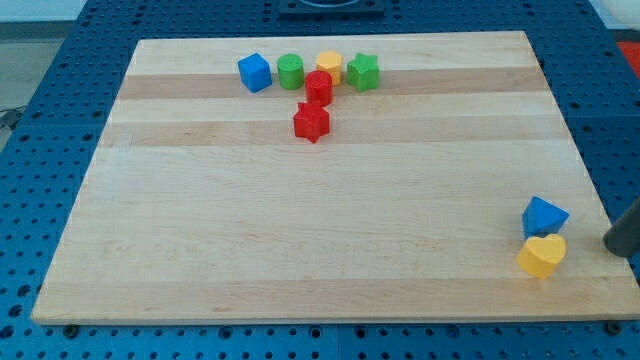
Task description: Place the blue triangle towards the bottom of the red star
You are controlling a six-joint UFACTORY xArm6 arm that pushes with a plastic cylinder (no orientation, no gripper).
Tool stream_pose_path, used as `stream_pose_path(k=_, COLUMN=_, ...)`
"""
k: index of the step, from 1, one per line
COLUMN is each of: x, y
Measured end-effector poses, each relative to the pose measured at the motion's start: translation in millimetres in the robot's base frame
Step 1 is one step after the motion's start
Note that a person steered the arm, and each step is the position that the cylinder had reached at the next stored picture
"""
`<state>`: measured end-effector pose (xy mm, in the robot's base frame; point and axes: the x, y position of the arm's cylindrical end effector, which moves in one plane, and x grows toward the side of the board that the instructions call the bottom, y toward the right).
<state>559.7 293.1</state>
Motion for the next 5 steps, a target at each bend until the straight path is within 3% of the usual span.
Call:
stream_pose_path(k=1, x=-4.9, y=-18.3)
stream_pose_path(k=3, x=-69.9, y=-126.8)
stream_pose_path(k=5, x=-76.0, y=-199.9)
